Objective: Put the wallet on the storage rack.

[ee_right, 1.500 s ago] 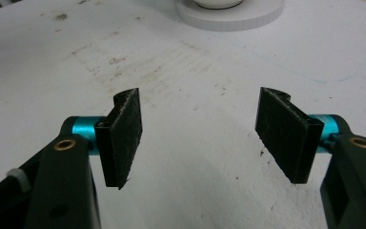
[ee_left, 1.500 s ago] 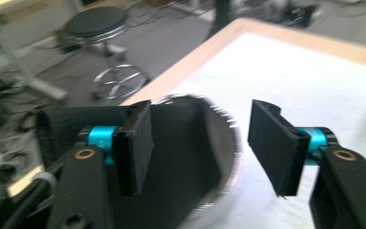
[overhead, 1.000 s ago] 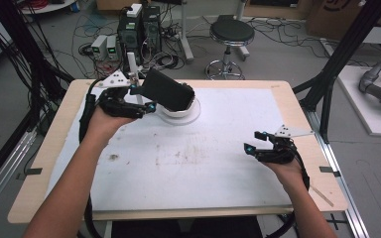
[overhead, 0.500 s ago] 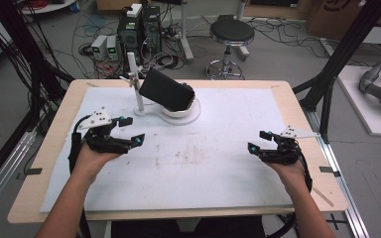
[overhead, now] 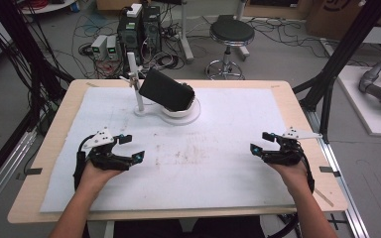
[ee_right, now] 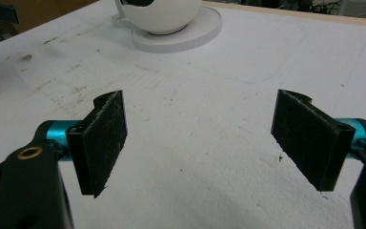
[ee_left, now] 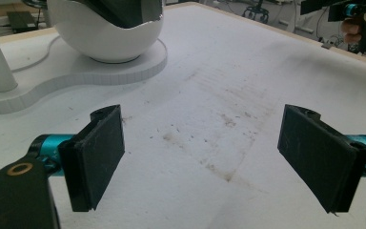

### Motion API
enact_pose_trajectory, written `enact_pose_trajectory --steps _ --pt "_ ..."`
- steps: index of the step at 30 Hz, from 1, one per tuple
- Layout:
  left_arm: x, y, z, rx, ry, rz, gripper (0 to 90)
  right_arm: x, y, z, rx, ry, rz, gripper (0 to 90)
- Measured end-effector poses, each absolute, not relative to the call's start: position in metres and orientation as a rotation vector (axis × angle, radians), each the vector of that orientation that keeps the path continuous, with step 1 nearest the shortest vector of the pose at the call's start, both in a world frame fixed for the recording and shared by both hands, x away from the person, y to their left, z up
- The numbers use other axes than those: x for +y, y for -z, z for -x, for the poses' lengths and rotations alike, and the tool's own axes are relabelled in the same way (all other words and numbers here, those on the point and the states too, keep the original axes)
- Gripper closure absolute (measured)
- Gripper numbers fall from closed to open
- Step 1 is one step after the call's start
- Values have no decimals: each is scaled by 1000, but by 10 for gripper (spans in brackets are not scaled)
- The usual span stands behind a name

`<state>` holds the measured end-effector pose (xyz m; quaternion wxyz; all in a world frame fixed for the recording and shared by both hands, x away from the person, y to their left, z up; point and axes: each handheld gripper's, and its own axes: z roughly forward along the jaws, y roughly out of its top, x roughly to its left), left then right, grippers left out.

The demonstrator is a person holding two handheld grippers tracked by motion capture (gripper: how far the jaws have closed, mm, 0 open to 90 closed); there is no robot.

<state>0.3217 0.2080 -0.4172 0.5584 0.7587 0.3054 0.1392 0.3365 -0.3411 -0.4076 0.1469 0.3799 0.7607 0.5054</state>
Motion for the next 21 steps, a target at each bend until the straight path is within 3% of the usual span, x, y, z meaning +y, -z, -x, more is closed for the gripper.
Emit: enact_pose_trajectory --steps 21 --pt "213 420 -321 745 -340 -1785 159 -339 410 -335 2201 -1412 -1084 200"
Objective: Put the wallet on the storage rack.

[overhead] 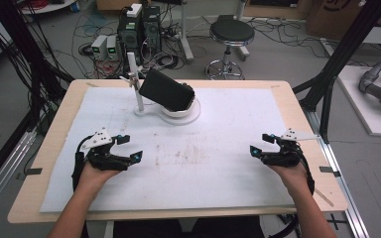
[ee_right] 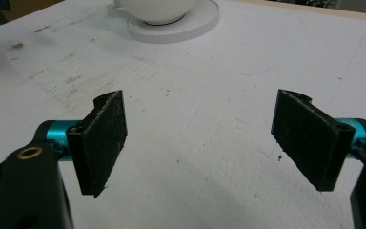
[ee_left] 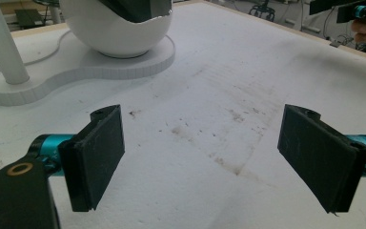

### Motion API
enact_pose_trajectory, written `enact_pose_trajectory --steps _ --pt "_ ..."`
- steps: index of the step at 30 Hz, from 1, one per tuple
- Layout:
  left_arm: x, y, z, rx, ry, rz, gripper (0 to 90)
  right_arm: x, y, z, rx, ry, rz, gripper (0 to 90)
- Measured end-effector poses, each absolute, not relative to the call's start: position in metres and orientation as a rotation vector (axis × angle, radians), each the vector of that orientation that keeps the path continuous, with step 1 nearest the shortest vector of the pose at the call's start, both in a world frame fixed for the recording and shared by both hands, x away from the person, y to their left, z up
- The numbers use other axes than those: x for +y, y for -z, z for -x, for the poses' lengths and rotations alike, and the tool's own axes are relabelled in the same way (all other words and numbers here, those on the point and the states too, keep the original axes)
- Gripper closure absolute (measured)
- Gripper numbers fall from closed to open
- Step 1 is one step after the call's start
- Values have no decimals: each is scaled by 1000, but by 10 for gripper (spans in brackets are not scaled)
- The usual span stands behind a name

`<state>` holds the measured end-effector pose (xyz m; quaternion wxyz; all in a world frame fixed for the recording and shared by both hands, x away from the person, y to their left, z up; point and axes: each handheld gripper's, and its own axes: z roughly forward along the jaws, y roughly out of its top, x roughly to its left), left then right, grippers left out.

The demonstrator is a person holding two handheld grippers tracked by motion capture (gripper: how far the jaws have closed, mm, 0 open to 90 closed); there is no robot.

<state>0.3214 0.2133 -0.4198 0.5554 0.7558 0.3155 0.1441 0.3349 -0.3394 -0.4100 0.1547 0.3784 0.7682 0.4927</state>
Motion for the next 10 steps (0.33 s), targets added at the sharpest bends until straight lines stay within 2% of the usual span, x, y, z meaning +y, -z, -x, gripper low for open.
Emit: enact_pose_trajectory --steps 10 --pt "213 419 -321 751 -354 -1789 159 -339 410 -335 2209 -1411 -1084 200"
